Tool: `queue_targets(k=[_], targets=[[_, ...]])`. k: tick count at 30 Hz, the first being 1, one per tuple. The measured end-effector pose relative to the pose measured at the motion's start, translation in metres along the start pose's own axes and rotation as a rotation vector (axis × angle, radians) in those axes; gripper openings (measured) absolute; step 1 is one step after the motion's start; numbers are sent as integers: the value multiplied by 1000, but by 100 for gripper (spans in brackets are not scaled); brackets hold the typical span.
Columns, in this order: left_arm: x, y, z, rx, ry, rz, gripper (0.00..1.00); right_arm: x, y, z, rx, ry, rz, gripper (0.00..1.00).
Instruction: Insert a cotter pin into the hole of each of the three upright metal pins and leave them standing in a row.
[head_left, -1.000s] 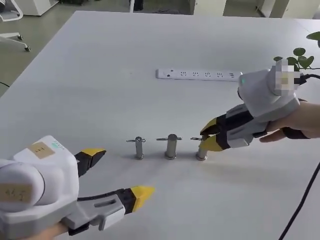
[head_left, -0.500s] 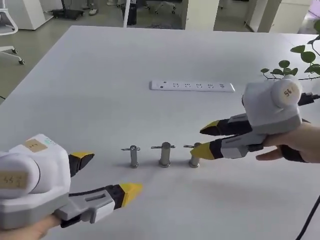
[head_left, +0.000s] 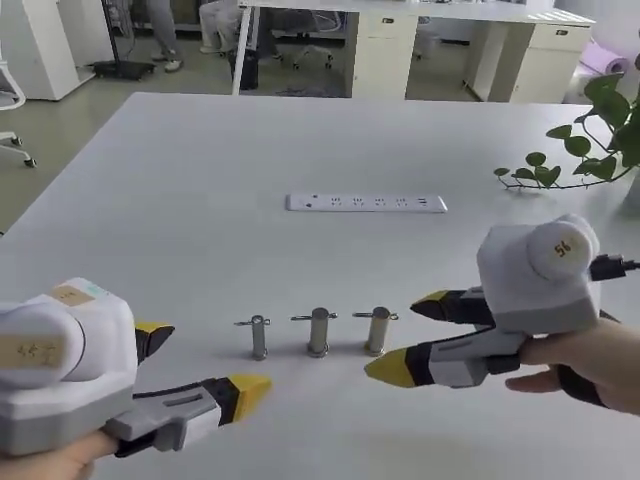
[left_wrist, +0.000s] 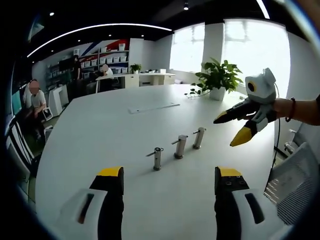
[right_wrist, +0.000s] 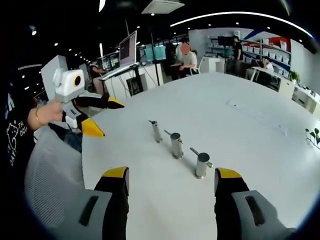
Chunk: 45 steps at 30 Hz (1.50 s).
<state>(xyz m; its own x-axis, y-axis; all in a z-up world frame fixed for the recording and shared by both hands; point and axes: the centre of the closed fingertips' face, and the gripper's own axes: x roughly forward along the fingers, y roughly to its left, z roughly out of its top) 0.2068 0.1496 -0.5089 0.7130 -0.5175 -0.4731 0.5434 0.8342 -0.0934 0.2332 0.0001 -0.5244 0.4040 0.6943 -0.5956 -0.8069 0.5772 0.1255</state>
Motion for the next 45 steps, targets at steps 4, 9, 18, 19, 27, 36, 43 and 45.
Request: queue_targets(k=[4,9,18,19,27,36,43,45], targets=[[-1,-4,2,8,1,-3,80,-7,1,-9,17,16,-26,71],[-2,-6,3,-4,-3,4,86,-13,4,-12,63,-17,-48,77],[-6,-12,4,-10,-11,17,95,-21,7,-18,80,-25,-85,85],[-6,-12,2,-16,-3,24,97,-22,7,-15,98,-46,-90,86],[-13,-8,3,-17,-3,48,99,-32,9,-8,142,-108,-99,92],[-23,-7,4,-27,-9,68,97,-38,15,-2,131,-134,-130,94],[-28,-8,8,-30,-23,70,94,-40,24,-5,135,-133,-129,92],[-27,-7,8,-30,-22,70,93,-40,26,-5,141,-140,-125,92]])
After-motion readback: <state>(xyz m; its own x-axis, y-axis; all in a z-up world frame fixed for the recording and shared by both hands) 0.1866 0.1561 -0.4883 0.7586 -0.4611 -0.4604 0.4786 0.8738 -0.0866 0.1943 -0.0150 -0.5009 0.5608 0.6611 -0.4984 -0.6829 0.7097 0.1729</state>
